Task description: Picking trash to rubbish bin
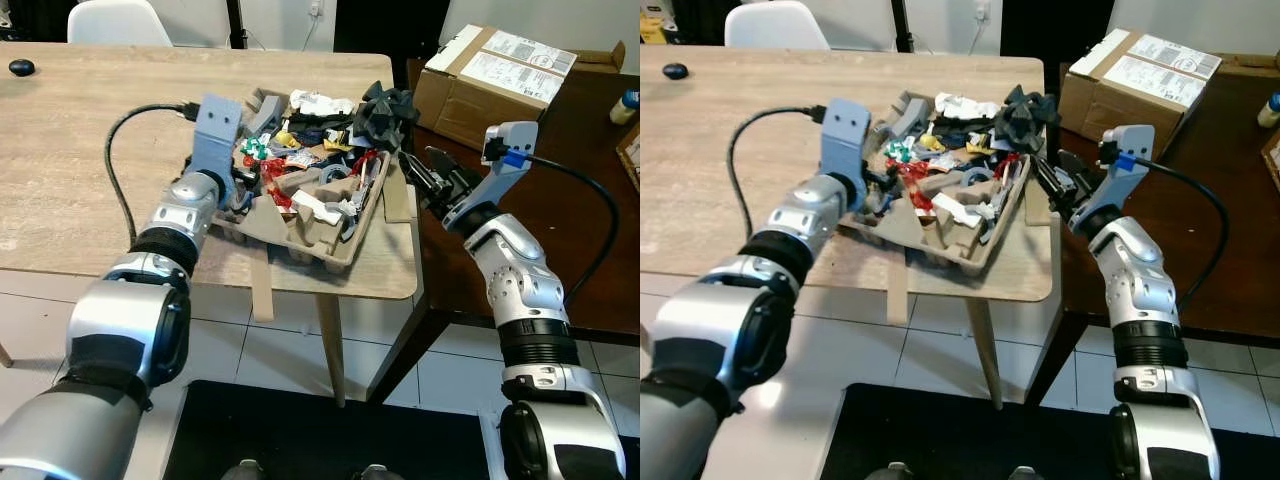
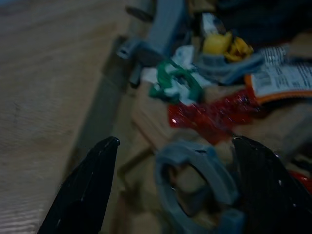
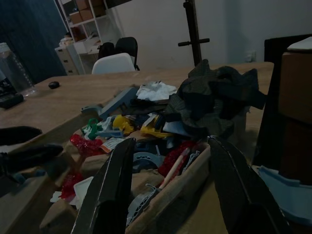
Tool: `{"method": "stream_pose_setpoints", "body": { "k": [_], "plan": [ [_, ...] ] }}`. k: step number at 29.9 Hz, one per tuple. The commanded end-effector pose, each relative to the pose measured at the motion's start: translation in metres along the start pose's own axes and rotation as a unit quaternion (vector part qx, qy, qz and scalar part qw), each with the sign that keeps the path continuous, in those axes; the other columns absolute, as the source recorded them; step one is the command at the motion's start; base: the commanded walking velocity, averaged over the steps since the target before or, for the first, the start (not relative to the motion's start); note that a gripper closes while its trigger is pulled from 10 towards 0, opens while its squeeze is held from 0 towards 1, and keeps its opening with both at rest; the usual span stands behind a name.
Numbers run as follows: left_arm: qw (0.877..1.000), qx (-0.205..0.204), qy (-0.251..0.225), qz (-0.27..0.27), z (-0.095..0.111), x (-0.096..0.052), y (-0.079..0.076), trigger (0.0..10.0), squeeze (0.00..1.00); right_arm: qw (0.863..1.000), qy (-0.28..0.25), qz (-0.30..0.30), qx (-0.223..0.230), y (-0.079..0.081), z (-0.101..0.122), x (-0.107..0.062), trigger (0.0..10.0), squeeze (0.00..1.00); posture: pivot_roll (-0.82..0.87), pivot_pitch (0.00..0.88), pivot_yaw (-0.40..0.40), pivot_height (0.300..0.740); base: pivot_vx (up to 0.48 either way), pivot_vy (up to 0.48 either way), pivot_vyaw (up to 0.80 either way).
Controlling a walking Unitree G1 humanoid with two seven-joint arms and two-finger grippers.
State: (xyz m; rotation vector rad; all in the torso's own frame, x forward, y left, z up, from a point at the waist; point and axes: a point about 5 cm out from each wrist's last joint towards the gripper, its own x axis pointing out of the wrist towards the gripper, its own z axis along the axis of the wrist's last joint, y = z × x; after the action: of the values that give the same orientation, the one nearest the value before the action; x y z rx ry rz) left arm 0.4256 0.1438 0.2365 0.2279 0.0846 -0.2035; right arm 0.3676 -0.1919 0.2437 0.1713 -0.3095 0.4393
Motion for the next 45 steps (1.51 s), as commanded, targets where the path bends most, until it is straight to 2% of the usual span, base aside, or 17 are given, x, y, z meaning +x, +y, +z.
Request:
{"method": "stream_pose_setpoints", "body": {
  "k": [1, 8, 9, 11, 12, 21, 30, 37, 39, 42, 45],
  "plan": [
    [1.000, 0.006, 0.025, -0.004, -0.006, 0.001, -0.005, 10.0, 0.00, 1.000, 0.004, 0.002, 0.003, 0.000, -0.003, -0.003, 10.0, 0.00, 0.08, 0.200, 0.042, 0.740, 0.000, 0.000, 0.00],
    [0.997, 0.014, 0.079, 0.022, -0.022, -0.001, -0.002, 10.0, 0.00, 1.000, 0.005, 0.002, 0.001, 0.000, -0.003, -0.003, 10.0, 0.00, 0.07, 0.199, 0.046, 0.740, 0.000, 0.000, 0.00],
    [0.996, 0.011, 0.087, 0.025, -0.024, -0.002, 0.000, 8.0, 0.00, 1.000, 0.005, 0.002, 0.001, 0.000, -0.002, -0.004, 10.0, 0.00, 0.07, 0.199, 0.046, 0.740, 0.000, 0.000, 0.00],
    [0.996, 0.008, 0.090, 0.027, -0.026, -0.002, 0.000, 8.0, 0.00, 1.000, 0.004, 0.001, 0.001, 0.000, -0.002, -0.004, 10.0, 0.00, 0.07, 0.199, 0.046, 0.740, 0.000, 0.000, 0.00],
    [0.995, 0.006, 0.098, 0.031, -0.028, -0.003, 0.002, 0.0, 0.00, 1.000, 0.005, 0.001, 0.001, 0.000, -0.002, -0.004, 10.0, 0.00, 0.07, 0.199, 0.046, 0.740, 0.000, 0.000, 0.00],
    [0.992, -0.011, 0.116, 0.039, -0.032, -0.004, 0.006, 0.0, 0.00, 1.000, 0.005, -0.003, -0.005, -0.003, -0.001, -0.004, 10.0, 0.00, 0.08, 0.200, 0.043, 0.740, 0.000, 0.000, 0.00],
    [0.993, -0.028, 0.103, 0.051, -0.025, -0.004, 0.009, 0.0, 0.00, 1.000, 0.006, -0.006, -0.010, -0.006, 0.001, -0.004, 10.0, 0.00, 0.07, 0.204, 0.043, 0.740, 0.000, 0.000, 0.00],
    [0.996, -0.040, 0.018, 0.081, 0.017, -0.003, 0.026, 0.0, 0.00, 1.000, 0.002, -0.010, -0.011, -0.010, 0.004, -0.005, 10.0, 0.00, 0.08, 0.208, 0.039, 0.740, 0.000, 0.000, 0.00],
    [0.996, -0.040, 0.018, 0.081, 0.017, -0.003, 0.026, 0.0, 0.00, 1.000, 0.002, -0.010, -0.011, -0.010, 0.004, -0.005, 10.0, 0.00, 0.08, 0.208, 0.039, 0.740, 0.000, 0.000, 0.00],
    [0.995, -0.053, -0.031, 0.081, 0.042, -0.005, 0.033, 0.0, 0.00, 1.000, 0.001, -0.012, -0.010, -0.011, 0.005, -0.004, 10.0, 0.00, 0.08, 0.210, 0.037, 0.740, 0.000, 0.000, 0.00],
    [0.995, -0.052, -0.041, 0.077, 0.047, -0.005, 0.032, 0.0, 0.00, 1.000, 0.001, -0.012, -0.010, -0.011, 0.005, -0.004, 10.0, 0.00, 0.08, 0.210, 0.037, 0.740, 0.000, 0.000, 0.00]
  ]
}}
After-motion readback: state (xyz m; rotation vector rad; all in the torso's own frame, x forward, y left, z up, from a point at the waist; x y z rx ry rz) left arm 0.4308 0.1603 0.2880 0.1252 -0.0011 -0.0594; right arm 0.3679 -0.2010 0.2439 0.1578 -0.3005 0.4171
